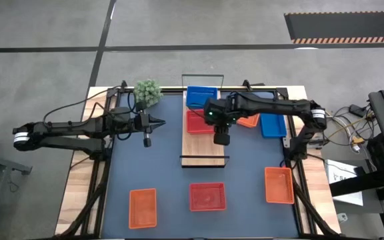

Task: Stack baskets on shelf by color
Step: Stack the right red bin on top of the red bin on the shelf, then put the top right orange bin on the shelf

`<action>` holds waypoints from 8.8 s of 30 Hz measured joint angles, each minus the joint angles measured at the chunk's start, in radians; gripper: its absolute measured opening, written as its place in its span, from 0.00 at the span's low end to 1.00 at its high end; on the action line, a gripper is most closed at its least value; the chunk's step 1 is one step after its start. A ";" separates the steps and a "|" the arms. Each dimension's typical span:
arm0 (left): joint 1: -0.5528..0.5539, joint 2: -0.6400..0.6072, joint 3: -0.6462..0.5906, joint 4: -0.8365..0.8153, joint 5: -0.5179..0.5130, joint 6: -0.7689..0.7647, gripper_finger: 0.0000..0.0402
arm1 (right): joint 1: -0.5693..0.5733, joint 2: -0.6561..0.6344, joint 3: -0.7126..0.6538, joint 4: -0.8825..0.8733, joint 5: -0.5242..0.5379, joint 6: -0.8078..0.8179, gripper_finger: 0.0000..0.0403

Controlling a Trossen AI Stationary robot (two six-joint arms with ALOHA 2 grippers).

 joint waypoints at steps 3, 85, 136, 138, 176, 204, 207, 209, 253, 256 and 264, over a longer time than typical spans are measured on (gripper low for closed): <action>0.000 0.001 0.000 0.000 0.000 -0.003 0.02 | 0.048 -0.051 -0.033 0.014 0.012 0.044 0.19; 0.005 0.003 0.021 -0.111 -0.043 -0.098 0.02 | -0.433 -0.131 -0.565 0.356 0.209 0.681 0.42; 0.006 -0.046 -0.013 -0.048 -0.051 -0.078 0.02 | -0.003 -0.151 -0.051 -0.290 0.320 0.500 0.02; 0.006 -0.046 -0.012 -0.047 -0.051 -0.078 0.02 | 0.088 -0.151 -0.011 -0.334 0.322 0.476 0.02; 0.005 -0.045 -0.013 -0.026 -0.050 -0.105 0.02 | 0.531 -0.139 -0.068 -0.161 0.367 0.493 0.02; 0.005 -0.045 -0.013 -0.026 -0.050 -0.104 0.02 | 0.384 -0.139 -0.308 0.206 0.119 0.199 0.02; 0.005 -0.045 -0.013 -0.026 -0.050 -0.104 0.02 | 0.383 -0.139 -0.318 0.235 0.109 0.196 0.02; 0.005 -0.045 -0.013 -0.026 -0.050 -0.104 0.02 | 0.381 -0.139 -0.321 0.236 0.109 0.191 0.02; 0.004 -0.044 -0.015 -0.032 -0.049 -0.105 0.02 | 0.137 -0.199 -0.522 0.165 -0.090 0.352 0.02; 0.004 -0.044 -0.015 -0.031 -0.049 -0.105 0.02 | 0.137 -0.223 -0.521 0.245 -0.110 0.341 0.02; 0.004 -0.041 -0.028 -0.030 -0.048 -0.106 0.02 | 0.137 -0.250 -0.538 0.274 -0.100 0.394 0.02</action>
